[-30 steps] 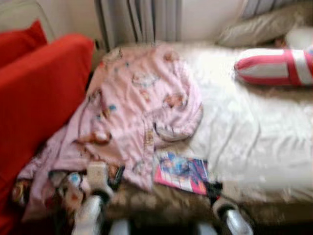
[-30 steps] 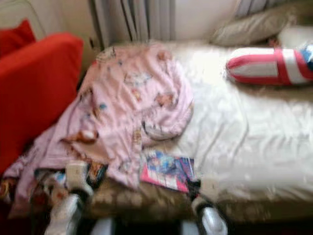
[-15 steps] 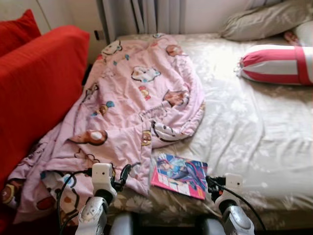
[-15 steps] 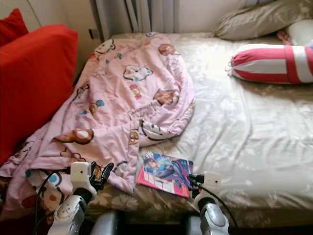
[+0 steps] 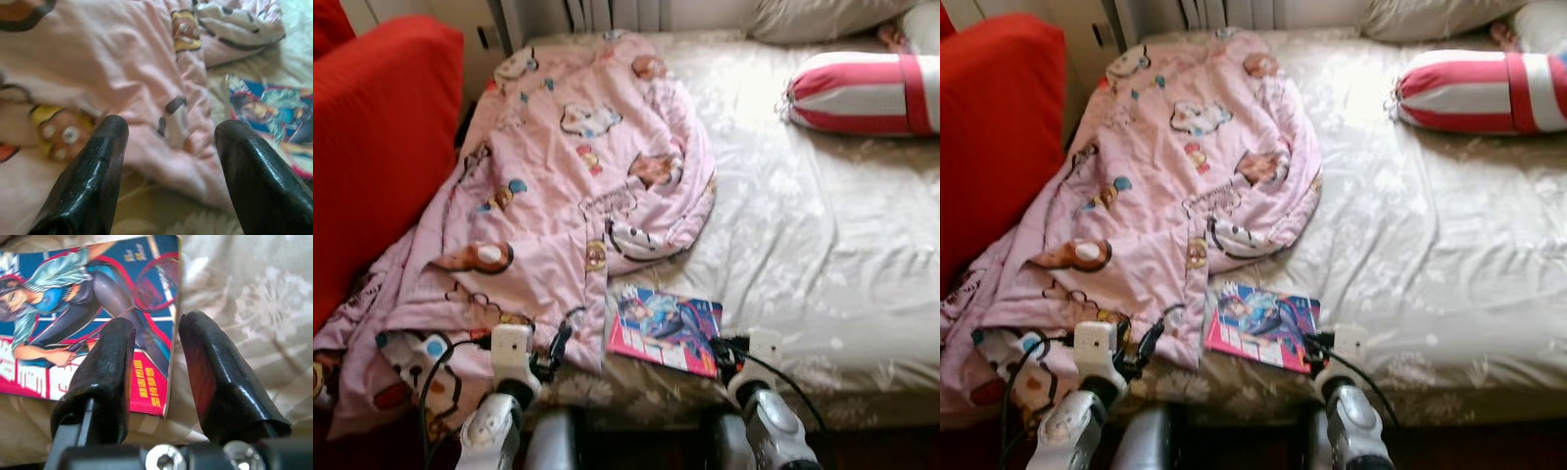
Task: Clean up the room
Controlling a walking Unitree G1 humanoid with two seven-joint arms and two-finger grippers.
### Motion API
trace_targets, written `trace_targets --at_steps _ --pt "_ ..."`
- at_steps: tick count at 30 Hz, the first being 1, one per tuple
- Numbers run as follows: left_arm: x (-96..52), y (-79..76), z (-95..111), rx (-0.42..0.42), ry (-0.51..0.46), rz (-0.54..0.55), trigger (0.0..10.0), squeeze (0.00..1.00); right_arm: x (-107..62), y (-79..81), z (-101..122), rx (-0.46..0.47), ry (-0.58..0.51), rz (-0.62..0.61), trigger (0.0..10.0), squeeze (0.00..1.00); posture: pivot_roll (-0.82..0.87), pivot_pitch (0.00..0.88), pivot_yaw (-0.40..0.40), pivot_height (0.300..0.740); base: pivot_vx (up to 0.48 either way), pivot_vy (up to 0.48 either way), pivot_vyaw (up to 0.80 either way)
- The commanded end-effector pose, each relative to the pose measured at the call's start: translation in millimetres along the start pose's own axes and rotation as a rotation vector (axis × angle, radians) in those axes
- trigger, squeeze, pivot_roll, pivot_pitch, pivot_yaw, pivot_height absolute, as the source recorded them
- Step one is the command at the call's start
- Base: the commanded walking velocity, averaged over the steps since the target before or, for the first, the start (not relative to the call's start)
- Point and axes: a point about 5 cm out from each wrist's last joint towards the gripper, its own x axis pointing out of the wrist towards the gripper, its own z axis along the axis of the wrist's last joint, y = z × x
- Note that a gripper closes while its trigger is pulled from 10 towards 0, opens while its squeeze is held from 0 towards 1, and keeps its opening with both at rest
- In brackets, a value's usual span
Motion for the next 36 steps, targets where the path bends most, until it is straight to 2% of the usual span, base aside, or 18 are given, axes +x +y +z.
trace_targets --at_steps 1,4,5,8,14,15,16,25,26,27,28,36 --pt "-8.0 4.4 -3.3 0.006 0.026 0.003 10.0 0.00 -0.8 0.0 -5.7 0.078 0.024 -0.024 10.0 0.00 0.16 0.227 0.048 0.596 0.000 0.000 0.00" --pt "-12.7 5.4 -4.0 0.009 0.032 0.007 10.0 0.00 0.3 1.4 -4.9 0.105 0.024 -0.023 10.0 0.00 0.18 0.238 0.053 0.596 0.000 0.000 0.00" --pt "-16.5 6.1 -4.8 0.012 0.037 0.008 10.0 0.00 1.0 3.1 -3.9 0.134 0.015 -0.012 10.0 1.00 0.20 0.247 0.059 0.596 0.000 0.000 0.00" --pt "-29.8 9.3 -7.1 0.023 0.057 0.015 10.0 0.00 4.1 7.0 1.9 0.196 -0.011 0.005 10.0 1.00 0.22 0.269 0.071 0.596 0.000 0.000 0.00" --pt "-44.6 15.0 -6.6 0.035 0.084 0.035 10.0 0.00 5.9 8.1 5.2 0.231 -0.023 0.018 10.0 1.00 0.25 0.290 0.083 0.596 0.000 0.000 0.00" --pt "-46.8 16.0 -6.2 0.036 0.090 0.038 10.0 0.00 6.0 7.5 6.0 0.239 -0.029 0.017 10.0 0.58 0.25 0.293 0.086 0.596 0.000 0.000 0.00" --pt "-48.7 16.5 -6.1 0.039 0.095 0.038 10.0 0.00 6.1 6.2 7.2 0.251 -0.037 0.013 10.0 0.00 0.25 0.296 0.089 0.596 0.000 0.000 0.00" --pt "-55.4 17.8 -3.2 0.053 0.115 0.034 10.0 0.00 6.3 7.4 8.3 0.325 -0.046 0.072 10.0 0.00 0.26 0.310 0.105 0.596 0.000 0.000 0.00" --pt "-57.8 19.0 -2.3 0.059 0.123 0.034 10.0 0.00 5.5 6.5 4.7 0.405 -0.030 0.074 10.0 0.00 0.27 0.315 0.111 0.596 0.000 0.000 0.00" --pt "-60.1 20.2 -1.9 0.062 0.132 0.034 10.0 0.00 4.5 7.5 0.4 0.544 -0.021 0.096 10.0 0.00 0.27 0.316 0.112 0.596 0.000 0.000 0.00" --pt "-61.0 20.7 -2.1 0.063 0.135 0.035 10.0 0.00 4.0 8.2 -1.2 0.584 -0.016 0.107 10.0 0.00 0.27 0.317 0.113 0.596 0.000 0.000 0.00" --pt "-69.2 21.8 0.6 0.066 0.151 0.040 10.0 0.00 -3.6 13.5 -18.0 0.693 0.049 0.198 10.0 0.00 0.30 0.334 0.122 0.596 0.000 0.000 0.00"
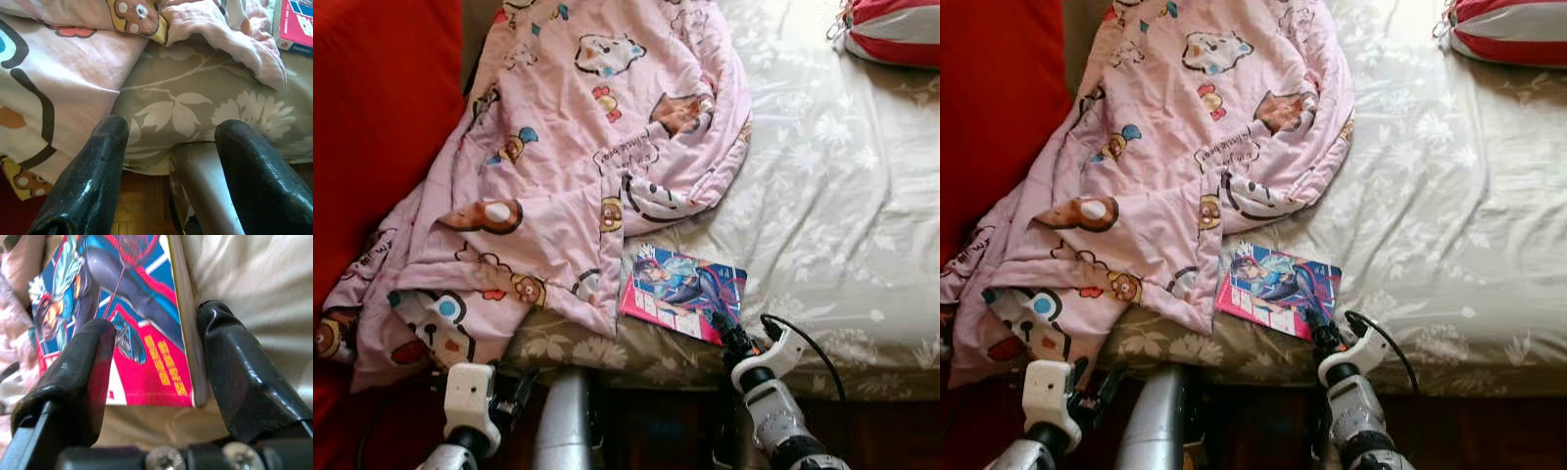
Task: Clean up the room
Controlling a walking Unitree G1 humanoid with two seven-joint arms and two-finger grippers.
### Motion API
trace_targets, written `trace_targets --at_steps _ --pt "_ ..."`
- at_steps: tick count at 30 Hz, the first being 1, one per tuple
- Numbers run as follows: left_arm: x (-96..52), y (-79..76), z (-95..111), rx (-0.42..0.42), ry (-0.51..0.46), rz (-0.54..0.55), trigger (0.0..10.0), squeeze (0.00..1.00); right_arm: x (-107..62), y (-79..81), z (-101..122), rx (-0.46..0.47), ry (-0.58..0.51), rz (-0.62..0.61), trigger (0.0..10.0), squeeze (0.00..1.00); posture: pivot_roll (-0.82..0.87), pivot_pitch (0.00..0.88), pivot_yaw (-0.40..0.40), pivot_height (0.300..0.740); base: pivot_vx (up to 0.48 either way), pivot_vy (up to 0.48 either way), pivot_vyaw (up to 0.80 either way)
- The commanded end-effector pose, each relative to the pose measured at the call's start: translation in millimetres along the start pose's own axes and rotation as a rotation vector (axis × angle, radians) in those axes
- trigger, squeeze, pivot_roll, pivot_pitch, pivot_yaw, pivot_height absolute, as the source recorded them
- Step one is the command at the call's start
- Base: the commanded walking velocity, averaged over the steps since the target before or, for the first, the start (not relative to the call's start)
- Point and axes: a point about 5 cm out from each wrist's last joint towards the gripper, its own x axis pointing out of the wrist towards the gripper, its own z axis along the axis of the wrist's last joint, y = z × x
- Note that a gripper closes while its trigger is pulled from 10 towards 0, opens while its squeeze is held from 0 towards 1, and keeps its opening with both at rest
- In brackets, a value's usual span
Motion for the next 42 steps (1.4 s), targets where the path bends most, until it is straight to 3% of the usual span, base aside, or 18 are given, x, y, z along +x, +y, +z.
trace_targets --at_steps 1,7,11,15,16,17,18,19,32,42 --pt "-8.2 4.2 -5.5 -0.001 0.038 0.009 10.0 0.00 -10.6 -7.1 -27.9 0.092 0.091 -0.020 10.0 0.00 0.30 0.337 0.121 0.596 0.000 0.000 0.00" --pt "-15.6 4.4 -5.6 0.000 0.057 0.008 10.0 0.00 -16.4 -9.1 -39.6 0.128 0.149 0.000 10.0 0.00 0.31 0.351 0.128 0.596 0.000 0.000 0.00" --pt "-18.7 4.7 -5.6 0.002 0.065 0.011 10.0 0.00 -15.0 -8.1 -37.0 0.179 0.116 -0.001 10.0 0.00 0.32 0.358 0.131 0.596 0.000 0.000 0.00" --pt "-18.6 4.3 -6.2 0.002 0.072 0.011 10.0 0.00 -11.4 -3.7 -34.0 0.170 0.106 0.024 10.0 0.00 0.32 0.358 0.131 0.596 0.000 0.000 0.00" --pt "-18.3 3.9 -6.5 0.002 0.073 0.011 10.0 0.00 -10.0 -1.9 -32.4 0.178 0.099 0.038 6.0 0.00 0.31 0.357 0.130 0.596 0.000 0.000 0.00" --pt "-17.4 3.2 -6.2 0.002 0.075 0.011 10.0 0.00 -8.1 0.1 -29.5 0.189 0.083 0.051 3.1 0.00 0.31 0.354 0.129 0.596 0.000 0.000 0.00" --pt "-17.2 3.1 -6.1 0.002 0.076 0.011 10.0 0.00 -7.8 0.5 -28.8 0.192 0.079 0.053 3.1 0.00 0.31 0.353 0.130 0.596 0.000 0.000 0.00" --pt "-16.0 2.7 -5.4 0.001 0.074 0.012 10.0 0.00 -6.9 1.1 -26.3 0.197 0.067 0.059 0.0 0.00 0.31 0.354 0.128 0.596 0.000 0.000 0.00" --pt "-5.7 3.7 -6.3 0.010 0.078 0.006 10.0 0.00 -8.2 -1.6 -22.4 0.196 0.041 0.060 0.0 0.00 0.29 0.320 0.122 0.596 0.000 0.000 0.00" --pt "16.3 4.0 -3.2 0.013 0.050 0.005 10.0 0.00 -8.8 -7.8 -4.9 0.195 -0.056 0.037 0.0 0.00 0.25 0.245 0.101 0.596 0.000 0.000 0.00"
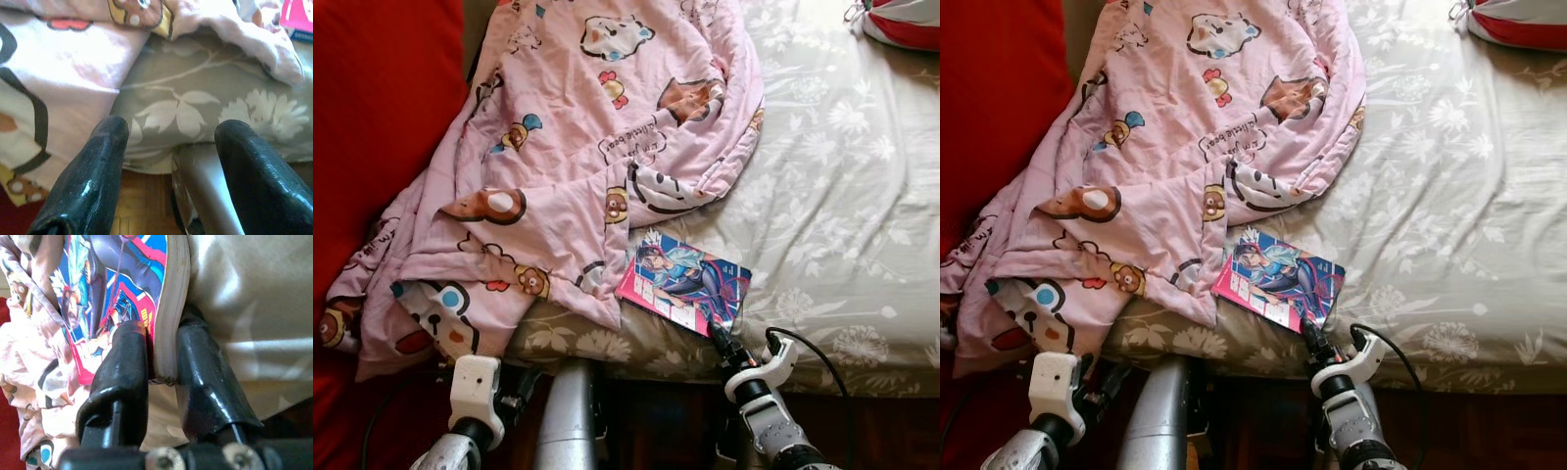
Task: Clean up the room
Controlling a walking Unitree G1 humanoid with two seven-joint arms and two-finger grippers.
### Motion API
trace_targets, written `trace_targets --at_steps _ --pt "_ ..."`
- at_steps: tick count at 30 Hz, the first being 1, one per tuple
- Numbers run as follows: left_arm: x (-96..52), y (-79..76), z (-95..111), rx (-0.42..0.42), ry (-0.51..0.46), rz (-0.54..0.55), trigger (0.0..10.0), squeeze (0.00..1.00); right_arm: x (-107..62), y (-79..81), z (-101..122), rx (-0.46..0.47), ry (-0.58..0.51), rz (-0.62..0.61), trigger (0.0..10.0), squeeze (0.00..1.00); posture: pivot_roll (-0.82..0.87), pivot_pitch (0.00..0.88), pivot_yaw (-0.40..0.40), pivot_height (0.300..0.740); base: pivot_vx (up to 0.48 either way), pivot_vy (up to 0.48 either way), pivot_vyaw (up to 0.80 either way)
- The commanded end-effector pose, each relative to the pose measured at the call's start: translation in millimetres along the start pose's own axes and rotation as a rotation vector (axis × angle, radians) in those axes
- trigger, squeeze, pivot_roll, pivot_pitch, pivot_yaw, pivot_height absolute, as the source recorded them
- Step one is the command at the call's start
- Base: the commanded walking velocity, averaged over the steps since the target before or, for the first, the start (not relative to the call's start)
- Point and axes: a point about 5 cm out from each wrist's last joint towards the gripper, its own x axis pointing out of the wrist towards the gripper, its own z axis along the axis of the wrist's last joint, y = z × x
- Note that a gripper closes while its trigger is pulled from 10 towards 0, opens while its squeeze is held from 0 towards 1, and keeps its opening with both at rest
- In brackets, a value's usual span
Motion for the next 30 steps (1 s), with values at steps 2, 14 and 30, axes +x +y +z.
trace_targets --at_steps 2,14,30 --pt "-0.4 4.5 -12.8 -0.004 0.039 0.031 10.0 0.00 -6.5 -8.2 7.1 -0.026 -0.071 -0.053 0.0 0.00 0.23 0.216 0.090 0.596 0.000 0.000 0.00" --pt "30.9 -5.3 -9.6 -0.044 -0.003 0.039 10.0 0.00 -13.6 7.5 31.4 -0.137 -0.235 0.071 0.0 0.00 0.15 0.146 0.042 0.596 0.000 0.000 0.00" --pt "64.5 -20.6 -5.9 -0.131 -0.049 0.060 10.0 0.00 -15.0 43.5 69.4 -0.784 -0.309 -0.056 10.0 0.00 0.06 0.075 -0.011 0.626 0.000 0.000 0.00"
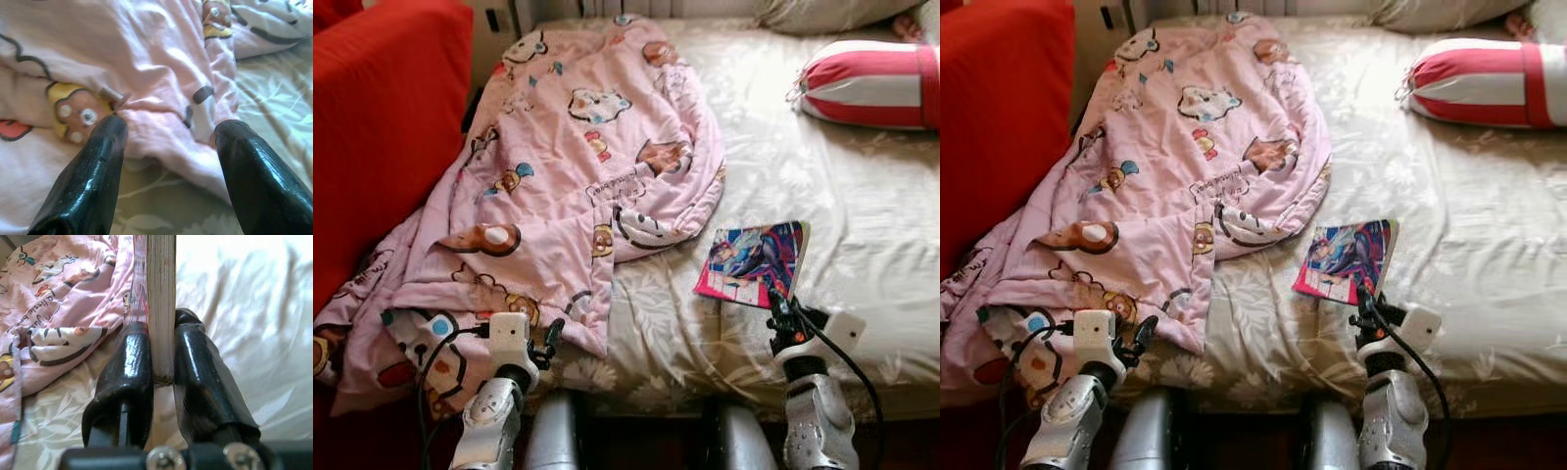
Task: Clean up the room
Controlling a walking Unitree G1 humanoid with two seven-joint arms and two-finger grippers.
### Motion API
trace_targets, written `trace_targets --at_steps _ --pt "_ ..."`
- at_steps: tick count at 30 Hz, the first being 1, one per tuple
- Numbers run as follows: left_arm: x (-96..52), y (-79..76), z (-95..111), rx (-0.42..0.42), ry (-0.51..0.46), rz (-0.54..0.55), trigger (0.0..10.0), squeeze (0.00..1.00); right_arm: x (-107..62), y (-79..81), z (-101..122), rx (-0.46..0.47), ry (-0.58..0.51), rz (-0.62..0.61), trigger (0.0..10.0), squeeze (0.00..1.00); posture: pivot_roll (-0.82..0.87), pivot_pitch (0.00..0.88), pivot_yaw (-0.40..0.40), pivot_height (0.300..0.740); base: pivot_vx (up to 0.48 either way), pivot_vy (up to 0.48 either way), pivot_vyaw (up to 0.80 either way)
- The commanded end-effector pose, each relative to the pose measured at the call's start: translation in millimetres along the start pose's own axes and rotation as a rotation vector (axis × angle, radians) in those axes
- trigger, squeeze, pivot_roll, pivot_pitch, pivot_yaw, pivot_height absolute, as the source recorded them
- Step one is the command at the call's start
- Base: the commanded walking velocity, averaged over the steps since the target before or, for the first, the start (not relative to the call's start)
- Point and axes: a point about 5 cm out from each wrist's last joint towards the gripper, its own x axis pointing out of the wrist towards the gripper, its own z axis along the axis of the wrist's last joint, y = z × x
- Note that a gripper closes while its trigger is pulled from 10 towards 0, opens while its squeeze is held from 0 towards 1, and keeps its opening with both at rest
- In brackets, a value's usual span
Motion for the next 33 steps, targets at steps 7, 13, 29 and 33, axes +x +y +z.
trace_targets --at_steps 7,13,29,33 --pt "-2.3 2.5 -17.3 -0.018 0.053 0.039 10.0 0.00 -1.3 6.5 -4.2 -0.032 0.009 -0.014 10.0 0.00 0.06 0.043 -0.027 0.681 0.000 0.000 0.00" --pt "-9.5 13.5 -32.8 -0.045 0.115 0.084 10.0 0.00 -4.2 8.6 -6.2 -0.021 0.011 -0.021 10.0 0.00 0.07 0.020 -0.037 0.721 0.000 0.000 0.00" --pt "-26.1 21.7 -63.1 -0.036 0.257 0.142 10.0 0.00 -10.5 4.0 -17.5 -0.009 0.049 -0.053 10.0 0.00 0.04 0.000 -0.048 0.740 0.000 -0.021 0.00" --pt "-25.9 18.4 -64.1 -0.040 0.256 0.133 10.0 0.00 -13.4 3.5 -24.2 0.004 0.079 -0.055 10.0 0.00 0.04 0.000 -0.046 0.740 0.000 -0.438 0.00"
